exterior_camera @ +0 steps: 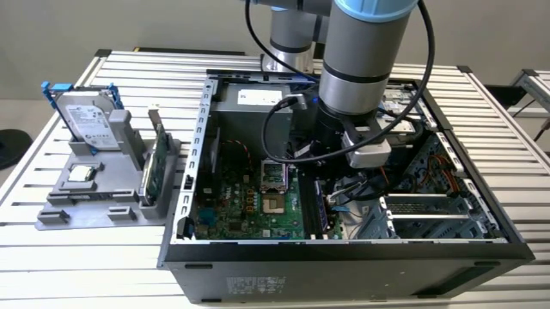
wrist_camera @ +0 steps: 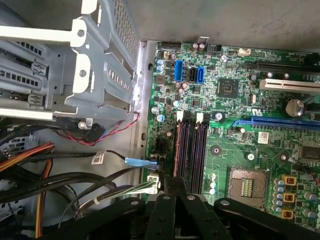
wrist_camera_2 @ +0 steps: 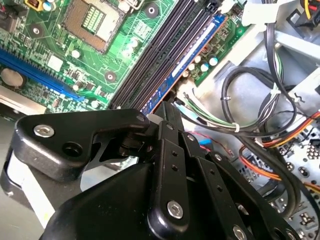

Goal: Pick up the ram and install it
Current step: 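Press down the ram until it locks into place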

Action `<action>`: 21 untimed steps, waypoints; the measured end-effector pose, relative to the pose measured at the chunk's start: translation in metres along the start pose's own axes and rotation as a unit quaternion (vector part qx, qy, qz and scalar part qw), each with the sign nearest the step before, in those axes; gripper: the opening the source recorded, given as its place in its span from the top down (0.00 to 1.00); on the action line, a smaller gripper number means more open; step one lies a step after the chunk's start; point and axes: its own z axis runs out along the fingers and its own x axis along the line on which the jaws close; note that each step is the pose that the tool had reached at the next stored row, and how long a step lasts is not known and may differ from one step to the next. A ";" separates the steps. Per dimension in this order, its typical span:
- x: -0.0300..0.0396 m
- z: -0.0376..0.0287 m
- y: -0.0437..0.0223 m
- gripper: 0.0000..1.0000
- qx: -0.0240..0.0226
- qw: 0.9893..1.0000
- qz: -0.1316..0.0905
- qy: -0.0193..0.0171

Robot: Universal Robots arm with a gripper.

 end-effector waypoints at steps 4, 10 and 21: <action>-0.0002 0.0001 0.0000 1.00 0.001 1.000 -0.018 0.002; -0.0004 0.0006 -0.0001 1.00 0.002 0.999 -0.047 0.004; -0.0009 0.0029 -0.0003 1.00 0.005 0.993 -0.115 0.010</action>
